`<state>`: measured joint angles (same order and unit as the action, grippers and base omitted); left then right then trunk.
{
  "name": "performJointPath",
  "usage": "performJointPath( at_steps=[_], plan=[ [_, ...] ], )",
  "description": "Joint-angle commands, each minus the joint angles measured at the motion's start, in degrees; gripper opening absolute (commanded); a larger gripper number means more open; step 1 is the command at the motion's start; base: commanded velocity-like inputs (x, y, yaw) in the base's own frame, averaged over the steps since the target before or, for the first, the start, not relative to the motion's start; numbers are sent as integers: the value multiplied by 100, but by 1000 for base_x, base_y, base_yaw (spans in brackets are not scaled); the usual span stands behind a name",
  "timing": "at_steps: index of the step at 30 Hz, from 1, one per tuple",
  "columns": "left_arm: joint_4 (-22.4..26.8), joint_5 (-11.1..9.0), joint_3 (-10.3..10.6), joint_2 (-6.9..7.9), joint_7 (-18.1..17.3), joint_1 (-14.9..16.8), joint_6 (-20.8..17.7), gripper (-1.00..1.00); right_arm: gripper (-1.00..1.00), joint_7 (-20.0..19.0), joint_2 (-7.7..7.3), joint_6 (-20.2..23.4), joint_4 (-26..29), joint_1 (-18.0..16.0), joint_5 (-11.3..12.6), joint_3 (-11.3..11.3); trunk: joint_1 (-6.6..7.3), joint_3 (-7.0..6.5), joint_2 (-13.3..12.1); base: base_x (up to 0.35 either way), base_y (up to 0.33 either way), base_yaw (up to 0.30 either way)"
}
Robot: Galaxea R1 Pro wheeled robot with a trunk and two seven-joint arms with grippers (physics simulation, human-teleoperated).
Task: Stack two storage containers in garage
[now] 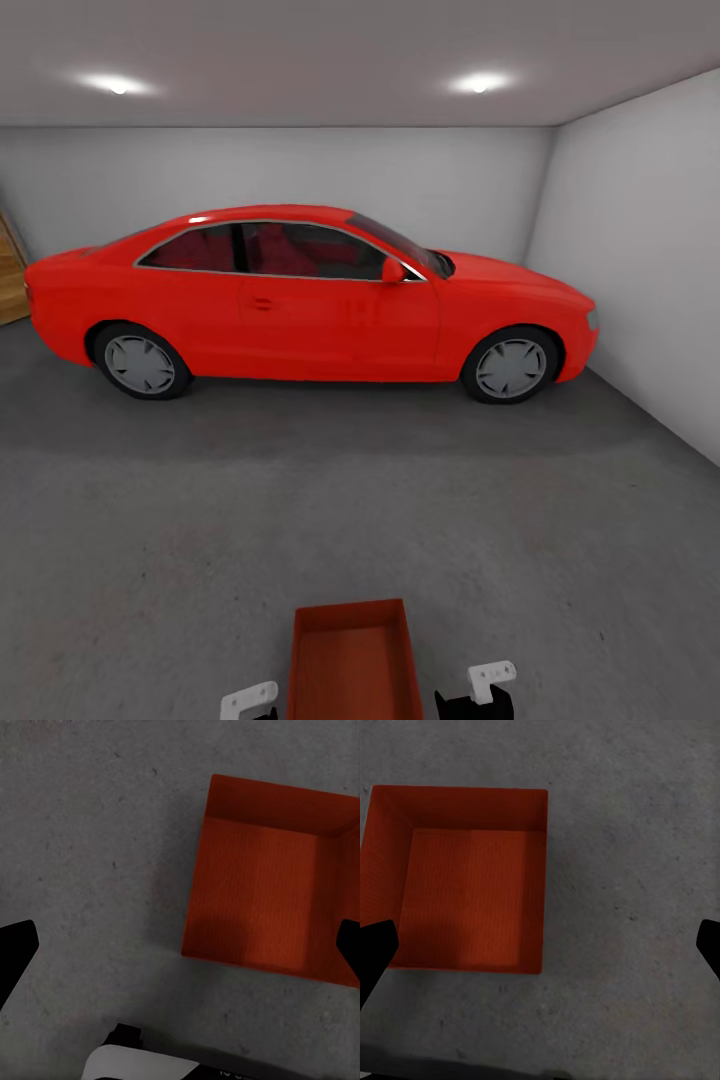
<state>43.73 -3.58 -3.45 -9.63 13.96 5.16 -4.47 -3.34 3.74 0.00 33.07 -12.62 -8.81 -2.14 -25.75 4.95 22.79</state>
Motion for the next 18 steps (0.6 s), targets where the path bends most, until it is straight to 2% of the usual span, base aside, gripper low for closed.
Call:
performJointPath(
  at_steps=[1, 18],
  plan=[
    [12, -37, -6, -3, 10, 2, -27, 100, 100, -27, 4, 0, 2, -3, -51, -23, -4, 13, 13, 0, 0, 0],
    [11, -37, -6, -3, 10, 2, -27, 100, 100, -27, 4, 0, -2, -3, -51, -23, -4, -20, 13, 0, 0, 0]
  ],
)
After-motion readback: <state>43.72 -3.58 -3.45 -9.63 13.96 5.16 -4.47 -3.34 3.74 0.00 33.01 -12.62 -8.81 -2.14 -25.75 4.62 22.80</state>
